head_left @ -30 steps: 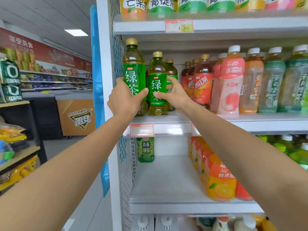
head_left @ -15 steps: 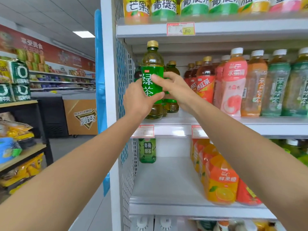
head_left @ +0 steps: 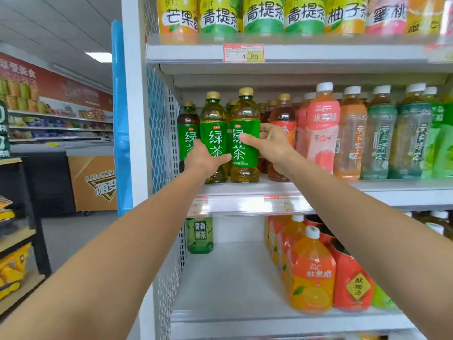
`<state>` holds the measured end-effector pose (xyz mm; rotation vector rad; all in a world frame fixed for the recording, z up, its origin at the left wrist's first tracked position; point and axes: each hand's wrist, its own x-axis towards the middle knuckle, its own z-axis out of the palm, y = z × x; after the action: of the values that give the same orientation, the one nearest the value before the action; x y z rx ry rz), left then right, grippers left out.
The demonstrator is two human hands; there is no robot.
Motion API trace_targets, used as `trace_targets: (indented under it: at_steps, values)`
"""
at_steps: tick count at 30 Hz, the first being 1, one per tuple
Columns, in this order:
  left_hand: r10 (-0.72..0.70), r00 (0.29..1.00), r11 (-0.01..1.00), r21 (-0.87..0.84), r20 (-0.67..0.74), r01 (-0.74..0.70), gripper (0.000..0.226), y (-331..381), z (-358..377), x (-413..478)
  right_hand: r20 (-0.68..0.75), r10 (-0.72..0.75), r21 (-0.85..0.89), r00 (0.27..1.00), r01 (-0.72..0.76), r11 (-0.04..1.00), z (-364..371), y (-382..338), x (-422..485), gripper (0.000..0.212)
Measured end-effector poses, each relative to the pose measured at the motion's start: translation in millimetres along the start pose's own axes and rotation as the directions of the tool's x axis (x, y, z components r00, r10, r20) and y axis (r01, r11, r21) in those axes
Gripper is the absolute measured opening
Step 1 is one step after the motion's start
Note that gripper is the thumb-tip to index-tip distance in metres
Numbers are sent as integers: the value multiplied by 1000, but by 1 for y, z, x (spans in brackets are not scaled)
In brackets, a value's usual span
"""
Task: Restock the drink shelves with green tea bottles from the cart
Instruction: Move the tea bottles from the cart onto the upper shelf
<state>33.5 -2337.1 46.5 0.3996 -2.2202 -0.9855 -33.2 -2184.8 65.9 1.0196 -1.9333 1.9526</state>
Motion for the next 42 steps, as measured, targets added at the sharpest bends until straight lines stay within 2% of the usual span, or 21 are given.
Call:
trace_targets:
  at_steps: [4, 6, 10, 13, 15, 17, 18, 20, 22, 23, 26, 28, 30, 32, 35, 37, 40, 42]
  values:
    - [14, 998, 998, 54, -55, -11, 64, -8, 0, 11, 35, 5, 15, 999, -6, 1000, 11, 8, 7, 39]
    - [18, 997, 998, 62, -80, -13, 60, -16, -10, 11, 66, 21, 35, 998, -23, 999, 17, 10, 11, 36]
    - [40, 988, 991, 130, -152, -20, 57, -33, -34, 11, 97, 54, 86, 994, -63, 994, 36, 12, 17, 44]
    - [32, 985, 988, 152, -171, -6, 63, -36, -37, 10, 126, 81, 101, 989, -94, 990, 59, 11, 20, 34]
    - [50, 983, 983, 185, -176, -16, 84, -35, -33, 3, 132, 81, 109, 988, -96, 989, 73, 14, 24, 37]
    - [154, 963, 970, 220, -223, -105, 103, -36, -26, -9, 114, 73, 91, 991, -84, 992, 76, 20, 28, 53]
    - [254, 931, 946, 267, -261, -183, 105, -37, -23, -16, 69, 78, 58, 995, -82, 995, 72, 24, 30, 61]
    - [470, 838, 852, 390, -279, -349, 99, -40, -18, -24, -125, 47, -96, 991, -59, 994, 56, 34, 37, 62]
    - [601, 782, 738, 489, -166, -464, 88, -45, -17, -24, -305, 7, -249, 952, -86, 965, 42, 44, 49, 62]
    - [622, 777, 690, 537, -97, -485, 82, -49, -17, -22, -329, 48, -290, 943, -149, 945, 40, 47, 57, 71]
    - [608, 794, 636, 607, -15, -476, 67, -60, -15, -19, -196, 271, -311, 942, -322, 894, 43, 44, 72, 110]
    - [609, 793, 623, 623, -8, -473, 62, -63, -13, -19, -137, 303, -351, 943, -333, 875, 46, 46, 78, 114]
    - [607, 795, 622, 627, -7, -469, 60, -63, -12, -19, -173, 259, -451, 950, -311, 837, 46, 51, 82, 105]
    - [603, 798, 624, 626, -6, -467, 60, -63, -13, -19, -191, 231, -472, 954, -296, 830, 43, 54, 83, 87]
    - [593, 805, 625, 626, 8, -466, 59, -63, -14, -19, 37, 303, -303, 952, -279, 912, 29, 51, 83, 47]
    - [592, 806, 626, 626, 8, -465, 59, -63, -14, -20, 129, 334, -251, 934, -296, 922, 20, 48, 80, 38]
    - [588, 809, 627, 630, 3, -458, 60, -61, -14, -20, 96, 328, -212, 940, -303, 929, 21, 37, 71, 60]
    - [586, 810, 624, 637, 3, -454, 60, -62, -13, -21, 62, 317, -188, 946, -301, 935, 26, 41, 72, 96]
